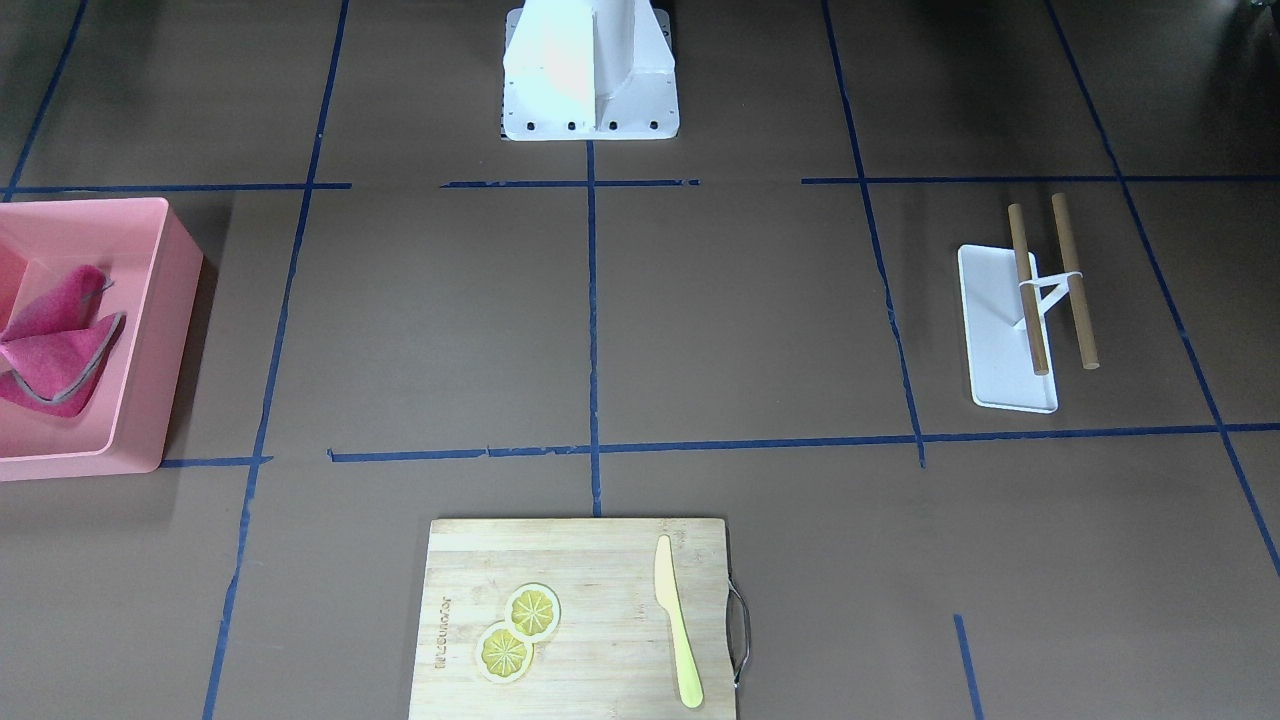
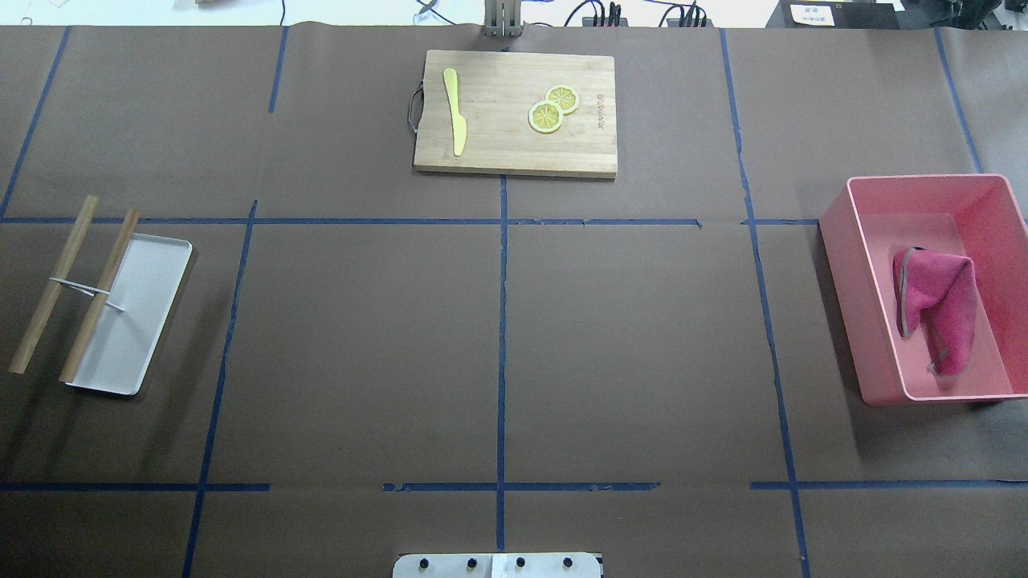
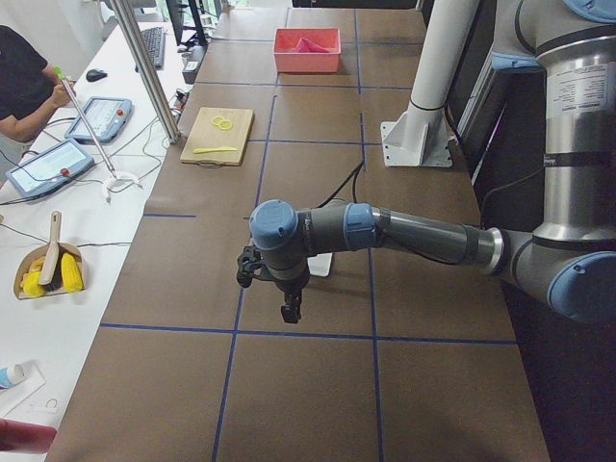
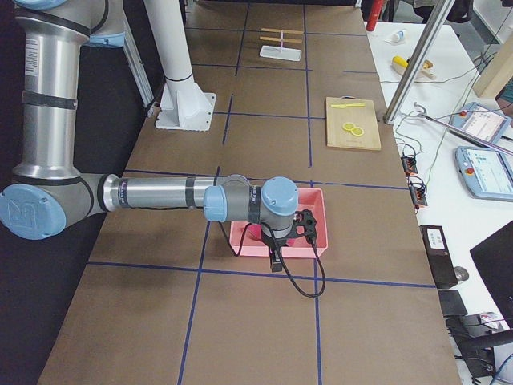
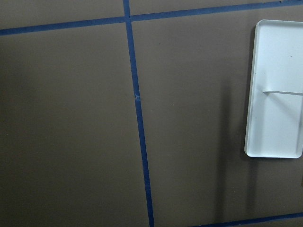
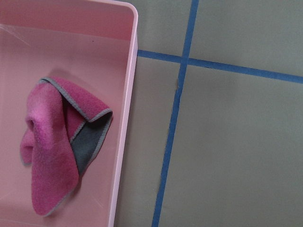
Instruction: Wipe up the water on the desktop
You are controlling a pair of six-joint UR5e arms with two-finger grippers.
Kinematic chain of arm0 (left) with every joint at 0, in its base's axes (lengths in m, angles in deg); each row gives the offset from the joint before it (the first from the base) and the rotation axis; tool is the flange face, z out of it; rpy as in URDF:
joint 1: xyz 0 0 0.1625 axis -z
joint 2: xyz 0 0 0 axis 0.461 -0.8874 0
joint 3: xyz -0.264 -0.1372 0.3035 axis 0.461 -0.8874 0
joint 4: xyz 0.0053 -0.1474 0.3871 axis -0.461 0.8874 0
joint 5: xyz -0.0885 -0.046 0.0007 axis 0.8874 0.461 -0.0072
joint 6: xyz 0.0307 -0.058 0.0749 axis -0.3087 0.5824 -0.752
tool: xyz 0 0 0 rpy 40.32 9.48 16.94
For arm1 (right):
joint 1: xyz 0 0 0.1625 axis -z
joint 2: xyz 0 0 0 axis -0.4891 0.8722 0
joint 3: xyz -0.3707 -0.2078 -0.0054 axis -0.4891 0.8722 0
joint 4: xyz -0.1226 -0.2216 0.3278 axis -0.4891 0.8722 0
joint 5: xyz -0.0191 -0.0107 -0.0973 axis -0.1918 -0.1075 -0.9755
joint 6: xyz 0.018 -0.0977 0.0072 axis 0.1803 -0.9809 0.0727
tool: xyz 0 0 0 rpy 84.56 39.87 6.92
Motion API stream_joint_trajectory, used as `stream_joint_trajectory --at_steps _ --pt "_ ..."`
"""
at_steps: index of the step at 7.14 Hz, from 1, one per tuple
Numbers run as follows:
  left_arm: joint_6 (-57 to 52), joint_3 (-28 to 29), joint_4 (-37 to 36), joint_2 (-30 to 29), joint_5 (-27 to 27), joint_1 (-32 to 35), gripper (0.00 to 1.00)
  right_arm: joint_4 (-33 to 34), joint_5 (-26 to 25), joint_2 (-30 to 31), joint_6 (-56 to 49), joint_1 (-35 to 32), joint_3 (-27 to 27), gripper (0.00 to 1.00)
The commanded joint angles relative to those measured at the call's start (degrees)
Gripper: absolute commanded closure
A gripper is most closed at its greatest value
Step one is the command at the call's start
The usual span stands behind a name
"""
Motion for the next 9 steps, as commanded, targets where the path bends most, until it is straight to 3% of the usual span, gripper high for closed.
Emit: stream_joint_trajectory --at_steps 1,2,3,4,6,9 --pt "6.75 11.36 14.31 -2.85 0.00 -0.13 0.00 0.21 -0.17 -0.29 -0.13 0.04 -0.24 0.00" --pt "8.72 13.86 20.20 -4.09 0.09 -0.13 0.00 0.21 -0.34 -1.16 -0.13 0.13 -0.25 0.00" --pt "11.00 12.66 19.22 -4.45 1.39 -0.22 0.00 0.21 -2.35 -1.60 -0.13 0.13 -0.33 0.00" --pt "12.16 10.83 14.68 -4.46 4.02 -0.57 0.00 0.21 -2.80 -1.69 -0.13 0.13 -0.25 0.00" --pt "11.73 3.55 4.24 -4.63 3.69 -1.88 0.00 0.21 -2.55 -1.78 -0.04 0.74 0.28 0.00" --pt "-0.35 1.41 1.63 -2.01 2.03 -1.63 0.00 -0.14 -2.19 -1.87 0.13 1.00 1.15 0.00"
